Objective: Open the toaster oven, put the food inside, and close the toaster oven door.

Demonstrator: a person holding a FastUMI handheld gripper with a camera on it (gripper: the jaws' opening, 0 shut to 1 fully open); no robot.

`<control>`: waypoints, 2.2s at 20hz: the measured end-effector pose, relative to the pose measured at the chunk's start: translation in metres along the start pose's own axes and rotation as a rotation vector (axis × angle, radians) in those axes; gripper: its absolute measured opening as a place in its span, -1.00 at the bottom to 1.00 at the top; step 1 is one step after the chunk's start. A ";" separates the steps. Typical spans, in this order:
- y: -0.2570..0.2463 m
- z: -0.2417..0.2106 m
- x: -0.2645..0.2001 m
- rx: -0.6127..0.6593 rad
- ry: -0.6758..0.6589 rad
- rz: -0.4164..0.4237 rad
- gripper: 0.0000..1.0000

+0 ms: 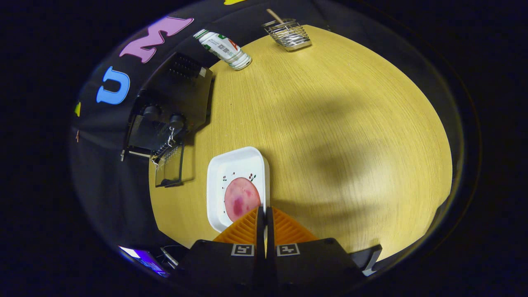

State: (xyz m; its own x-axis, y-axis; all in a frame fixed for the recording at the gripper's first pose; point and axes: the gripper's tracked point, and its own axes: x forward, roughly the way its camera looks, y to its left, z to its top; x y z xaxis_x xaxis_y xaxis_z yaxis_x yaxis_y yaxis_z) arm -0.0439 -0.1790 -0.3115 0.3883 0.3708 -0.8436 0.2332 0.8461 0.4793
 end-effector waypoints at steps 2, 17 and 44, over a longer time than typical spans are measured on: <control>0.006 -0.006 -0.007 0.031 -0.022 0.005 -0.89; 0.081 -0.063 -0.061 0.295 -0.218 0.156 -0.90; 0.269 0.000 0.054 0.399 -0.215 0.273 -0.90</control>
State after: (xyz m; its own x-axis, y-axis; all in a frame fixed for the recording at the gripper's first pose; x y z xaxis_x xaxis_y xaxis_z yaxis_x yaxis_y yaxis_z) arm 0.0401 0.0681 -0.2284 0.6468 0.4346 -0.6268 0.4029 0.5031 0.7646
